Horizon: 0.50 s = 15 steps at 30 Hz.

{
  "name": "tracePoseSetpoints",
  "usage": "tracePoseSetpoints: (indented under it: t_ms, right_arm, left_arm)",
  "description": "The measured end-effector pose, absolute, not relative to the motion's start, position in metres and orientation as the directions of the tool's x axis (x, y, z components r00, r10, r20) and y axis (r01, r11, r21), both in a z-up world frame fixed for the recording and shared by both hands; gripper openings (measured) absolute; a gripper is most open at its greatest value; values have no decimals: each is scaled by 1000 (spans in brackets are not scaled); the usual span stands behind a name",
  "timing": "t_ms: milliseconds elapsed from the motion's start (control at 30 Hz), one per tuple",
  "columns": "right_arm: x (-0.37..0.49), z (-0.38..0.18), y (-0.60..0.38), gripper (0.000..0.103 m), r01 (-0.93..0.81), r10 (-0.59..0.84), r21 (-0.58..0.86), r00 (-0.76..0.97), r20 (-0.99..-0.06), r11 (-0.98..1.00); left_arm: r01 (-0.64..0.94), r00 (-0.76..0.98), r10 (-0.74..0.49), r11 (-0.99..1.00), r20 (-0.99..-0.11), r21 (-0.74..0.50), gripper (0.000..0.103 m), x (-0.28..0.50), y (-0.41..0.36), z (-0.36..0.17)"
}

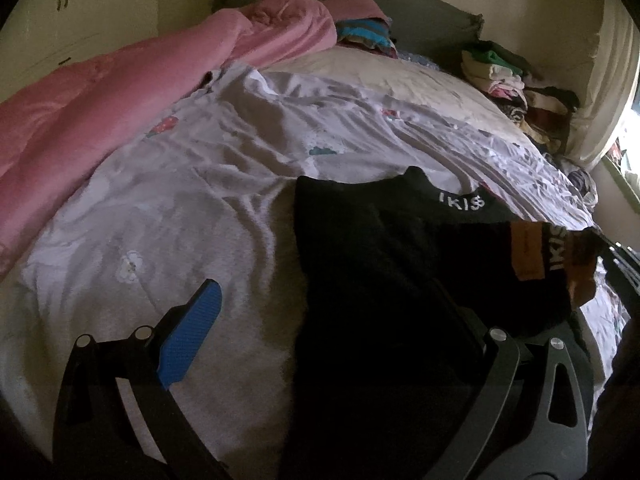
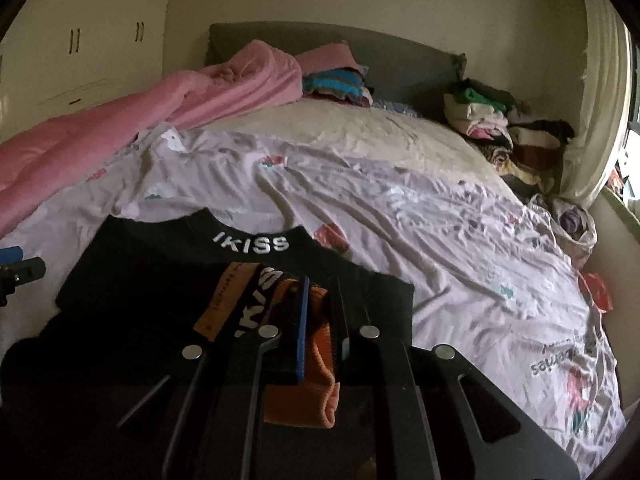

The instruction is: Fold small clothes

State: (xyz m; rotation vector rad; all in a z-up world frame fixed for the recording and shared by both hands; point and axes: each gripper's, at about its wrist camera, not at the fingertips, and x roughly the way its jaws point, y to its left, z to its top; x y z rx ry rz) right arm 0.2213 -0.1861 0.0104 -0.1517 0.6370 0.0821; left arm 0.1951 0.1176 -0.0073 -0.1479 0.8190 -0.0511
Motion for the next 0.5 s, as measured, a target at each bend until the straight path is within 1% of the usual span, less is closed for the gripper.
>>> tracePoseSetpoints:
  t_ms: [233,433,500]
  right_arm:
    - [223,0,-189,9,-115,24,-106,782,-623,988]
    - [227,-7,-193,9,-108,19,-101,770,-637,989]
    - [227,-8,-195,10,-104,17,-98,768,-640,990]
  left_arm:
    - [79,672,-150,988,-725,-131,93,209,84,-3]
    - [127,661,-141,989,-737,-75,93,213,57,-13]
    - [130,653,-146,988,-743,-79,93,215,54,-16]
